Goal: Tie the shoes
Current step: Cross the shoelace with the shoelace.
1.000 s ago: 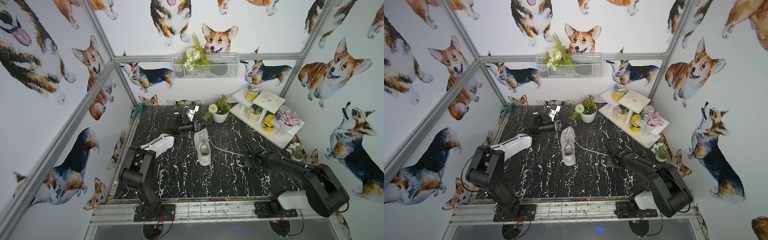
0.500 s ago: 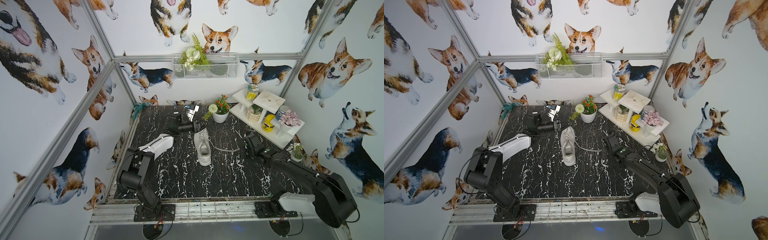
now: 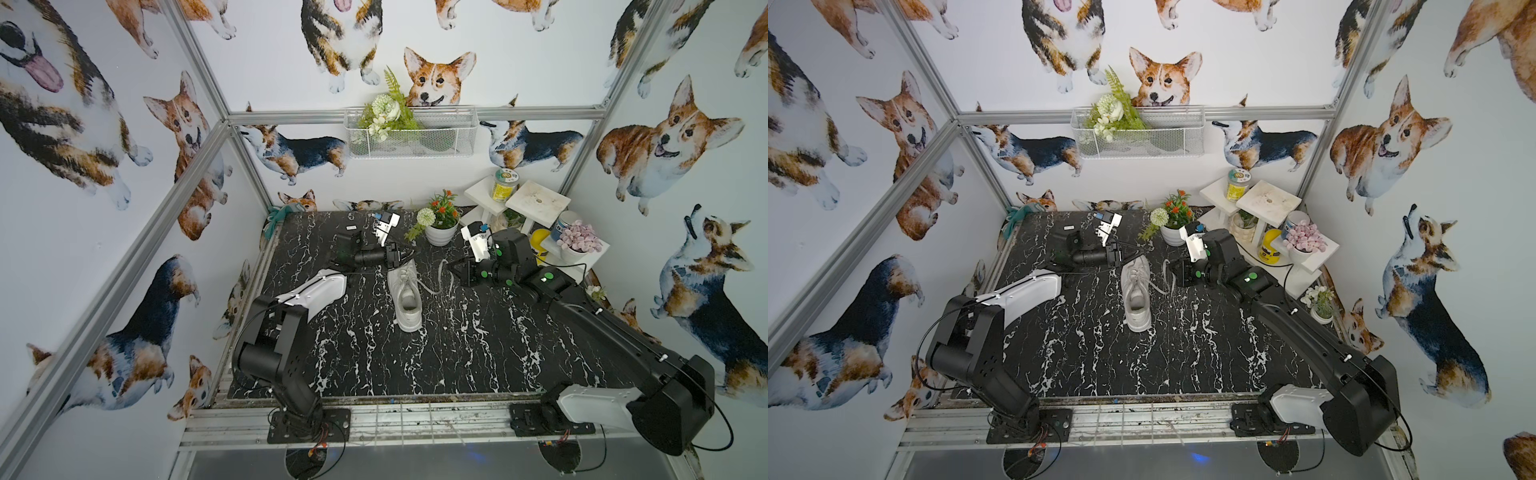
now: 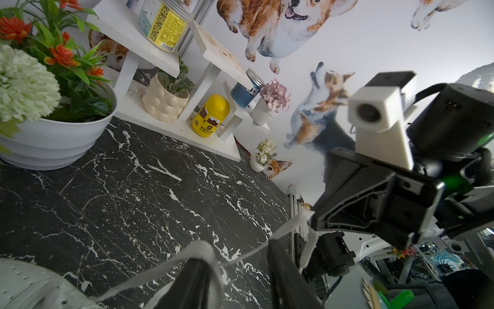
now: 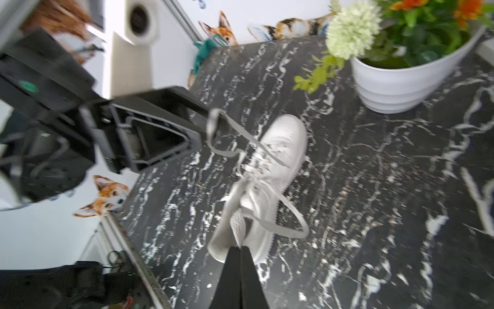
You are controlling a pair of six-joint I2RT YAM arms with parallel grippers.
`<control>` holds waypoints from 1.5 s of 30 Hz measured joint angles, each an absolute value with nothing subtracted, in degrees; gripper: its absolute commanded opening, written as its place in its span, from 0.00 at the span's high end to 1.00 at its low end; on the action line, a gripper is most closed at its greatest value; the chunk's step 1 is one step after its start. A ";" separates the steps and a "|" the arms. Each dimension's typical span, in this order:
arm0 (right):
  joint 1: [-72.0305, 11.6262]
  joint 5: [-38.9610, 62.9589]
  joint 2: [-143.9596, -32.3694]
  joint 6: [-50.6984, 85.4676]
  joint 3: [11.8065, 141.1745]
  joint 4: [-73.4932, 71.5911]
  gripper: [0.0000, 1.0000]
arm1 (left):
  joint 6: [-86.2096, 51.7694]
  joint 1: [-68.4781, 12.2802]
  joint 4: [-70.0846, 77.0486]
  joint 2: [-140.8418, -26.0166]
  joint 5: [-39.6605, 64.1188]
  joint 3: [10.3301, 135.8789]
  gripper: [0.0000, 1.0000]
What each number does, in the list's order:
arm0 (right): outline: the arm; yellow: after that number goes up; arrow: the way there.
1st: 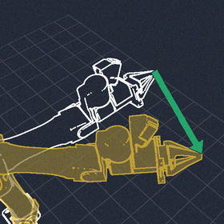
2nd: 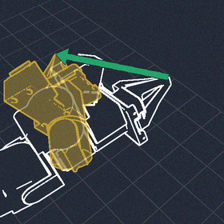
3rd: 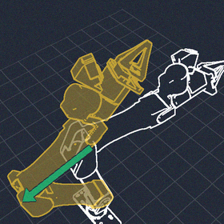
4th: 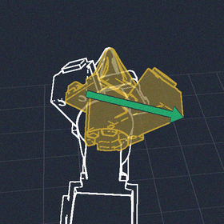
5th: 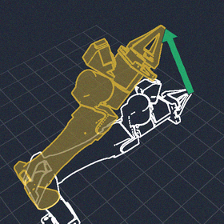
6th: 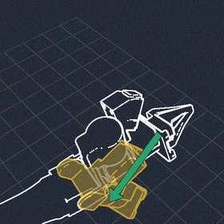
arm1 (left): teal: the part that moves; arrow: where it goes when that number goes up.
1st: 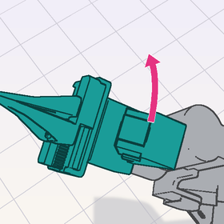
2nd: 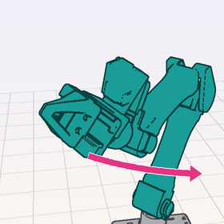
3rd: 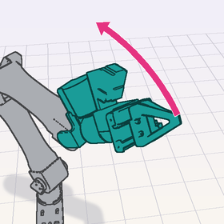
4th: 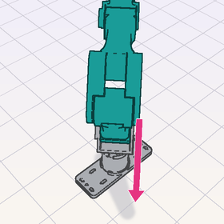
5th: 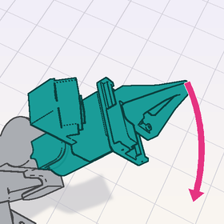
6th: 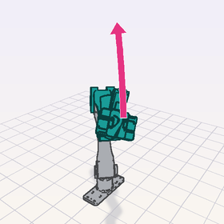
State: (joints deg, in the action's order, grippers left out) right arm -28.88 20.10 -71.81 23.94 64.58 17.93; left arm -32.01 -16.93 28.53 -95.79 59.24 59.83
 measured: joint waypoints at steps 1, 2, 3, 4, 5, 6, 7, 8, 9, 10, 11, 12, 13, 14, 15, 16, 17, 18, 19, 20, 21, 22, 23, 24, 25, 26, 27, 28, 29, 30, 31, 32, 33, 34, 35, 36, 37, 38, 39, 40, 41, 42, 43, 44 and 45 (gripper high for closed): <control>-28.91 21.34 -72.53 24.53 65.89 17.47 1.00 | -32.01 -16.93 28.73 -95.79 59.44 59.77 0.59; -29.06 22.24 -73.25 25.30 67.18 16.97 1.00 | -32.03 -16.93 29.26 -95.79 59.57 59.64 0.59; -29.15 23.00 -74.13 25.39 68.71 16.51 1.00 | -32.05 -16.93 29.82 -95.79 59.70 59.44 0.59; -29.26 23.75 -74.89 25.61 70.06 16.12 1.00 | -32.03 -16.95 30.30 -95.79 59.83 59.20 0.59; -29.26 24.23 -75.61 25.96 71.31 16.05 1.00 | -32.08 -16.95 30.65 -95.79 60.01 59.02 0.58; -29.32 24.53 -76.40 26.59 72.60 15.88 1.00 | -32.10 -16.97 31.11 -95.79 60.07 58.78 0.58; -29.39 24.84 -77.12 26.59 73.73 15.75 1.00 | -32.29 -16.99 31.62 -95.79 60.25 58.52 0.58; -29.58 25.08 -77.73 26.68 74.72 15.70 1.00 | -32.45 -17.02 31.97 -95.77 60.25 58.33 0.57; -29.61 25.30 -78.39 26.70 75.85 15.68 1.00 | -32.93 -17.06 32.34 -95.77 60.29 58.13 0.57; -29.63 25.43 -78.91 26.76 76.77 15.64 1.00 | -32.91 -17.12 32.67 -95.74 60.38 57.95 0.57; -29.63 25.45 -79.40 26.94 77.49 15.62 1.00 | -32.93 -17.17 32.75 -95.74 60.42 57.91 0.56; -29.63 25.45 -79.88 27.05 78.22 15.51 1.00 | -32.95 -17.21 33.01 -95.74 60.45 57.89 0.56; -29.63 25.45 -80.42 27.31 78.89 15.44 1.00 | -32.95 -17.21 33.23 -95.74 60.45 57.89 0.56; -29.63 25.43 -80.84 27.77 79.44 15.40 1.00 | -32.95 -17.21 33.50 -95.74 60.45 57.89 0.56; -29.63 25.43 -81.30 28.08 80.01 15.35 1.00 | -32.95 -17.21 33.63 -95.74 60.45 57.84 0.56; -29.65 25.43 -81.69 28.10 80.49 15.27 1.00 | -32.95 -17.21 33.71 -95.74 60.47 57.78 0.56; -29.67 25.45 -82.11 28.16 81.06 15.20 1.00 | -32.97 -17.21 33.78 -95.74 60.47 57.71 0.56; -29.74 25.47 -82.52 28.25 81.58 15.09 1.00 | -33.01 -17.21 33.80 -95.74 60.47 57.67 0.55; -29.80 25.61 -82.91 28.40 82.04 14.83 1.00 | -33.23 -17.21 33.87 -95.74 60.47 57.67 0.55; -29.91 25.67 -83.20 28.60 82.37 14.66 1.00 | -33.23 -17.21 34.00 -95.74 60.47 57.67 0.55; -30.02 25.80 -83.46 29.02 82.70 14.44 1.00 | -33.32 -17.26 34.06 -95.74 60.47 57.67 0.55; -30.09 25.91 -83.70 29.50 83.05 14.31 1.00 | -33.34 -17.26 34.11 -95.74 60.47 57.67 0.54; -30.20 26.04 -83.85 29.47 83.35 14.13 1.00 | -33.34 -17.26 34.20 -95.74 60.47 57.67 0.55; -30.33 26.24 -84.05 29.47 83.81 13.96 1.00 | -33.34 -17.30 34.33 -95.74 60.47 57.67 0.54; -30.35 26.55 -84.25 29.52 84.25 13.82 1.00 | -33.32 -17.34 34.48 -95.74 60.47 57.67 0.54; -30.35 26.83 -84.38 29.65 84.58 13.74 1.00 | -33.32 -17.37 34.57 -95.74 60.45 57.67 0.54; -30.37 26.94 -84.47 29.67 84.95 13.72 1.00 | -33.32 -17.39 34.63 -95.74 60.45 57.67 0.54; -30.41 26.96 -84.55 29.74 85.25 13.69 1.00 | -33.32 -17.39 34.68 -95.74 60.45 57.67 0.54; -30.46 26.96 -84.64 29.85 85.56 13.69 1.00 | -33.34 -17.41 34.70 -95.74 60.45 57.67 0.54; -30.50 26.98 -84.75 29.87 85.91 13.65 1.00 | -33.32 -17.50 34.81 -95.77 60.45 57.67 0.54; -30.63 26.98 -84.82 29.89 86.15 13.56 1.00 | -33.32 -17.58 34.89 -95.85 60.45 57.67 0.54; -30.70 27.00 -84.90 29.95 86.39 13.56 1.00 | -33.32 -17.65 34.89 -95.94 60.45 57.67 0.54; -30.76 27.07 -85.03 30.06 86.65 13.56 1.00 | -33.32 -17.72 34.89 -96.03 60.45 57.67 0.54; -30.81 27.16 -85.12 30.09 86.85 13.54 1.00 | -33.32 -17.74 34.87 -96.07 60.45 57.67 0.54; -30.92 27.18 -85.23 30.15 87.05 13.54 1.00 | -33.32 -17.78 34.87 -96.09 60.45 57.67 0.54; -31.11 27.18 -85.34 30.52 87.24 13.52 1.00 | -33.32 -17.80 34.89 -96.12 60.45 57.69 0.54; -31.11 27.24 -85.47 30.98 87.46 13.52 1.00 | -33.32 -17.87 34.89 -96.12 60.45 57.69 0.54; -31.14 27.42 -85.58 30.96 87.66 13.52 1.00 | -33.32 -17.93 34.89 -96.16 60.45 57.69 0.54; -31.22 27.49 -85.67 30.96 87.83 13.52 1.00 | -33.32 -17.93 34.87 -96.18 60.42 57.69 0.54; -31.29 27.59 -85.73 30.98 88.03 13.52 1.00 | -33.32 -17.93 34.87 -96.18 60.42 57.69 0.54; -31.42 27.59 -85.78 31.14 88.18 13.50 1.00 | -33.32 -17.93 34.89 -96.23 60.45 57.69 0.55; -31.51 27.64 -85.86 31.14 88.33 13.47 1.00 | -33.34 -17.93 34.89 -96.27 60.45 57.69 0.56; -31.53 27.66 -85.93 31.14 88.47 13.47 1.00 | -33.34 -17.93 34.89 -96.29 60.42 57.69 0.57; -31.62 27.66 -86.02 31.16 88.55 13.45 1.00 | -33.32 -17.93 34.89 -96.40 60.42 57.69 0.59; -31.62 27.66 -86.08 31.16 88.60 13.45 1.00 | -33.34 -17.93 34.89 -96.44 60.42 57.69 0.61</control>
